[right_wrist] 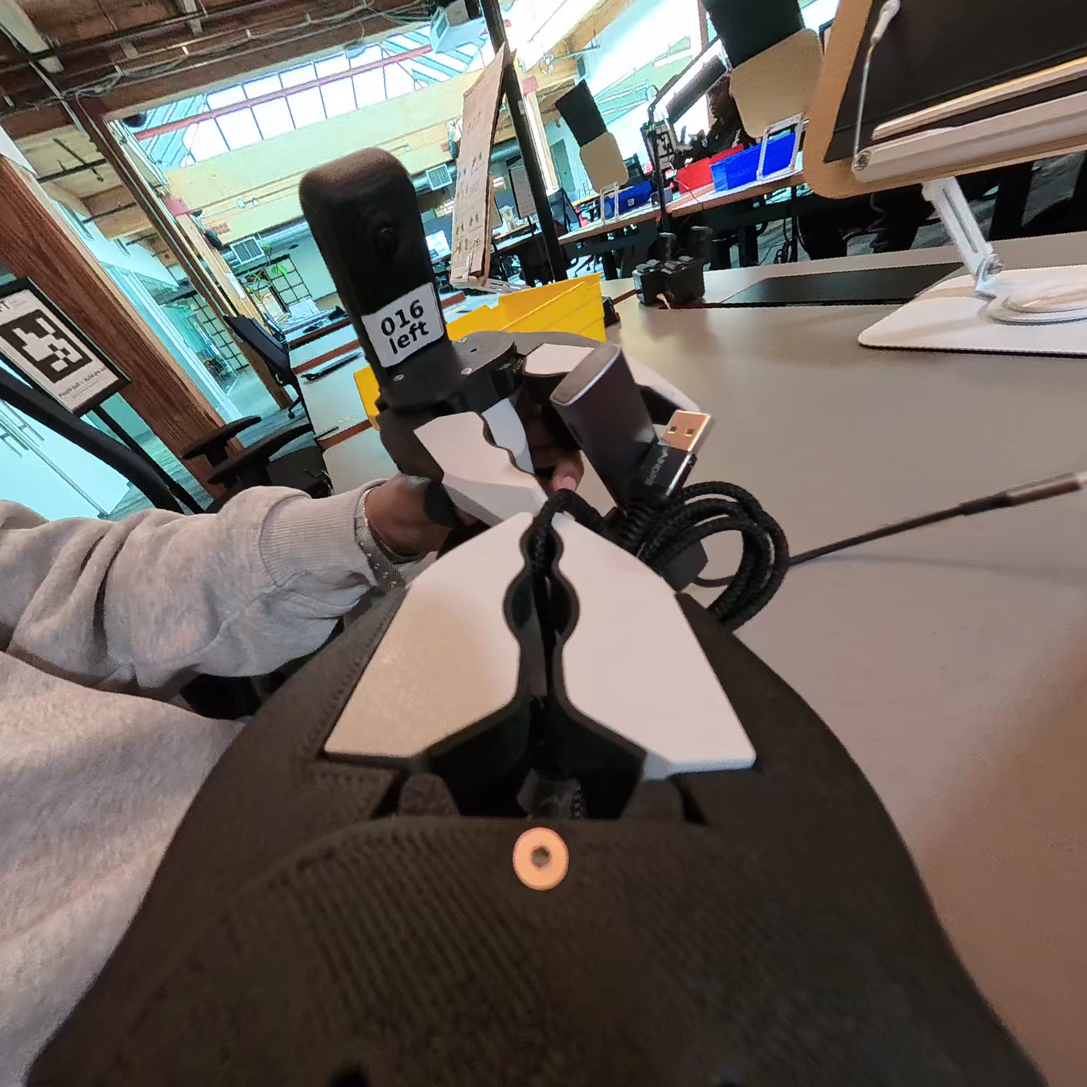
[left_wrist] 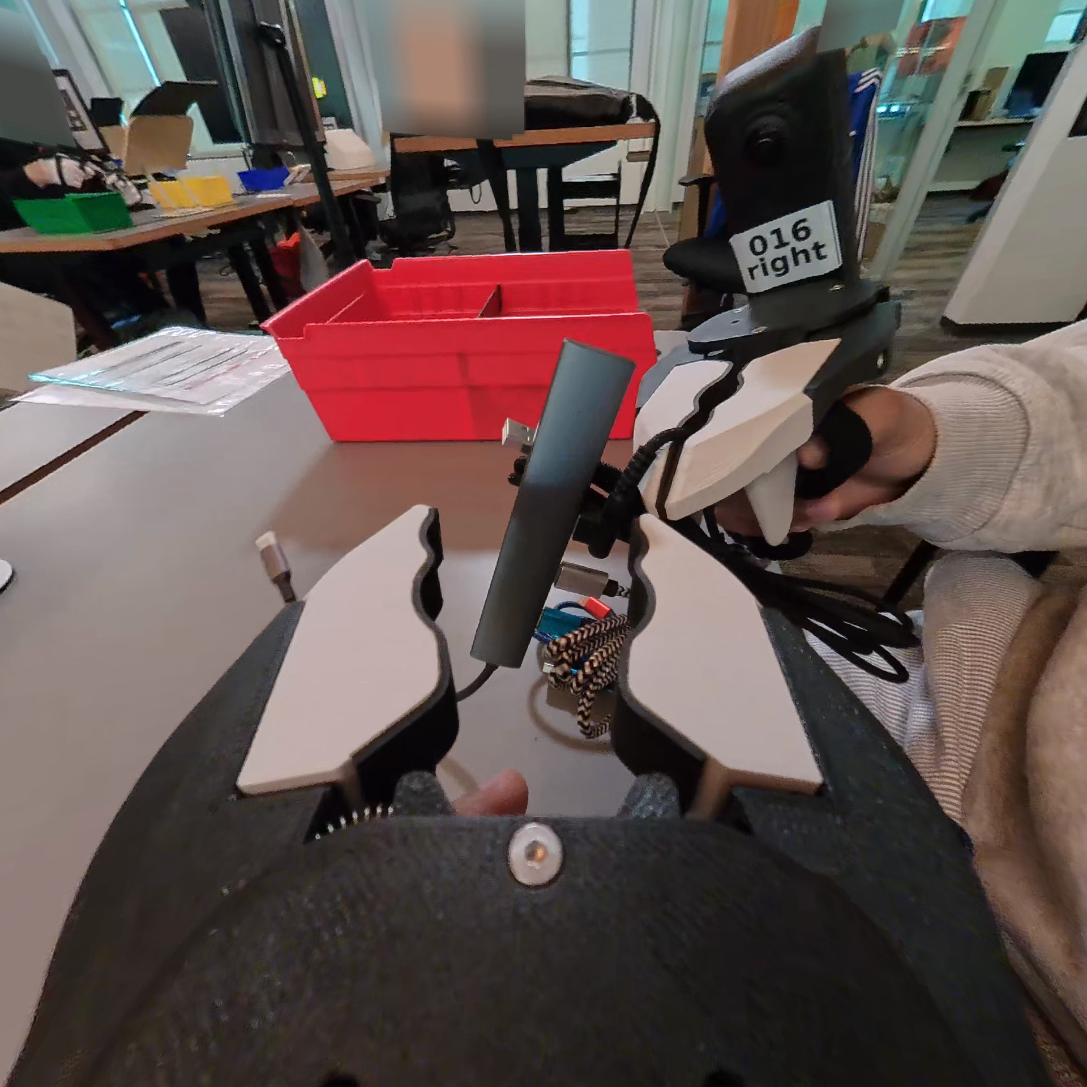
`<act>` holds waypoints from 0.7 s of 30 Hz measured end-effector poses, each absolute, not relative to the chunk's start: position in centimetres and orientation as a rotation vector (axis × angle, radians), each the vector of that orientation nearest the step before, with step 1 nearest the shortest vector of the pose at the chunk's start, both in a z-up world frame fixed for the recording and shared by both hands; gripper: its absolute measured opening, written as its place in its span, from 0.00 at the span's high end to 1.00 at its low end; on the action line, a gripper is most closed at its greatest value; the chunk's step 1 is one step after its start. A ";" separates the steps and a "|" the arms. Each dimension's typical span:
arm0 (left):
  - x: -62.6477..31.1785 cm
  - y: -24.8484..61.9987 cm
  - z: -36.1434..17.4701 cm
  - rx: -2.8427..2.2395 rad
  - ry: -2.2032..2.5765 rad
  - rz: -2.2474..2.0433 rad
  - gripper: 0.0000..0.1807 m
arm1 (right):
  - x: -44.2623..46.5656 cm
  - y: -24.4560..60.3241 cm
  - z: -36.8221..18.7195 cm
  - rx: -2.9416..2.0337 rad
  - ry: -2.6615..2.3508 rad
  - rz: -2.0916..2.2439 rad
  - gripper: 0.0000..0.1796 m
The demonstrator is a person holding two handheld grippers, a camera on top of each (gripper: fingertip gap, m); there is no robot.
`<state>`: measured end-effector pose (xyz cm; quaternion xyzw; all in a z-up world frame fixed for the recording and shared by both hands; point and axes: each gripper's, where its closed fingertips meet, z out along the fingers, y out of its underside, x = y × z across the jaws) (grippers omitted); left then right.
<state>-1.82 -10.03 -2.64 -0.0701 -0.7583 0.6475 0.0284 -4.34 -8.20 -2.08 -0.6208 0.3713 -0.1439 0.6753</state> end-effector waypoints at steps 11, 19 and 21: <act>-1.2 -9.5 -0.3 -0.044 -2.043 2.060 0.55 | -4.0 -7.1 -4.1 -1.604 0.817 -0.477 1.00; -2.1 -10.6 -3.3 -0.234 -2.368 1.968 0.68 | -3.8 -6.0 -5.4 -1.737 0.780 -0.624 1.00; -2.2 -10.6 -3.3 -0.241 -2.365 1.973 0.70 | -3.7 -6.1 -5.3 -1.737 0.782 -0.646 1.00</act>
